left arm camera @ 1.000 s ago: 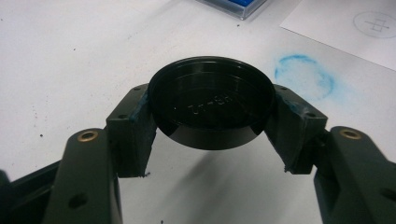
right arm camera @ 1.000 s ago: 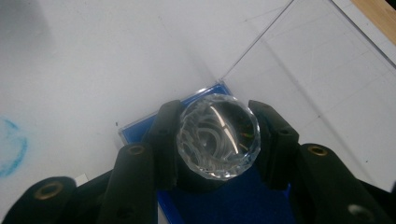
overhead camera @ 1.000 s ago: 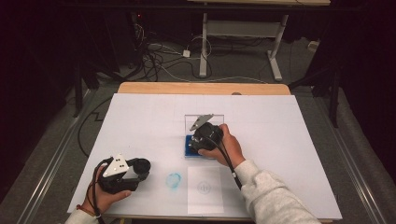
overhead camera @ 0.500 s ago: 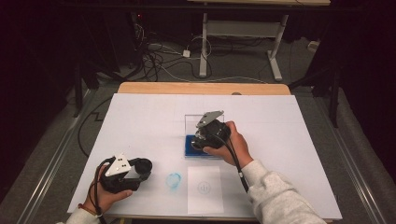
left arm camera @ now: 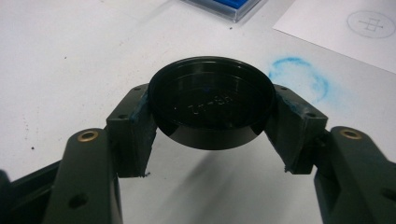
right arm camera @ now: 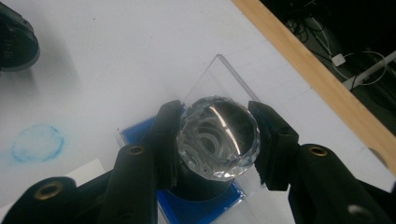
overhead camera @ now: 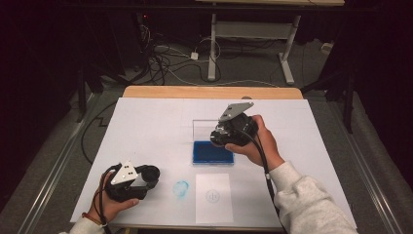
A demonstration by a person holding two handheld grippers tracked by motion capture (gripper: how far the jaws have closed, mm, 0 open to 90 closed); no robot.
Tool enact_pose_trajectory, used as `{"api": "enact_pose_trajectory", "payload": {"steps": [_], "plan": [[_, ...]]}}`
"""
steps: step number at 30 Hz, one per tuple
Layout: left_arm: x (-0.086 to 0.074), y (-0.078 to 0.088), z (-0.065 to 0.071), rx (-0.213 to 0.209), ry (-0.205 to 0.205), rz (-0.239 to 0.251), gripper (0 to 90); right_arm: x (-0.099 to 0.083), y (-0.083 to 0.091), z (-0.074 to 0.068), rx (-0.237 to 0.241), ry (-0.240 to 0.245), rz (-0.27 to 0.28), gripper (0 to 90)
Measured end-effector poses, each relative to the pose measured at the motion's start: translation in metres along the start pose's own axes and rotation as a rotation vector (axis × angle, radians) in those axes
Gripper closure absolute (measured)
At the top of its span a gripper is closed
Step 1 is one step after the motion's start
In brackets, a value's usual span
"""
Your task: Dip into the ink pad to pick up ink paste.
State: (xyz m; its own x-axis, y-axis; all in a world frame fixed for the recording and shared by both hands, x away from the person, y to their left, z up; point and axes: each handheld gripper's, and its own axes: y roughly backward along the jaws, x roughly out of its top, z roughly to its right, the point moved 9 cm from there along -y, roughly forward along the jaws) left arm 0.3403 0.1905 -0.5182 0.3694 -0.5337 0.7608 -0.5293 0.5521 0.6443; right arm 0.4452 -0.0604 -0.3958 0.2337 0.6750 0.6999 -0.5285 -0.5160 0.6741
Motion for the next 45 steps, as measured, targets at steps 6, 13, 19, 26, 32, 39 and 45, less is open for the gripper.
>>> {"api": "enact_pose_trajectory", "payload": {"steps": [6, 13, 19, 26, 32, 39, 45], "plan": [[0.000, 0.000, 0.001, -0.002, -0.004, -0.004, 36.8, 0.004, 0.007, 0.007, -0.018, 0.006, -0.006, 57.4], [-0.002, 0.001, 0.001, 0.000, -0.002, -0.007, 36.8, -0.007, -0.013, 0.000, 0.005, 0.010, -0.049, 57.4], [-0.003, 0.001, 0.001, -0.004, 0.000, -0.010, 36.8, -0.024, -0.041, -0.007, 0.033, -0.007, -0.103, 57.4], [-0.003, 0.001, 0.001, -0.006, 0.000, -0.011, 36.8, -0.036, -0.065, -0.016, 0.058, -0.007, -0.148, 57.4], [-0.004, 0.001, 0.001, -0.009, -0.003, -0.012, 36.8, -0.042, -0.075, -0.018, 0.054, -0.001, -0.173, 57.4], [-0.004, 0.000, 0.001, -0.006, -0.007, -0.018, 36.8, -0.046, -0.082, -0.019, 0.056, 0.007, -0.195, 57.4], [-0.005, 0.000, 0.001, -0.012, -0.005, -0.020, 36.8, -0.047, -0.083, -0.018, 0.056, 0.008, -0.189, 57.4]]}}
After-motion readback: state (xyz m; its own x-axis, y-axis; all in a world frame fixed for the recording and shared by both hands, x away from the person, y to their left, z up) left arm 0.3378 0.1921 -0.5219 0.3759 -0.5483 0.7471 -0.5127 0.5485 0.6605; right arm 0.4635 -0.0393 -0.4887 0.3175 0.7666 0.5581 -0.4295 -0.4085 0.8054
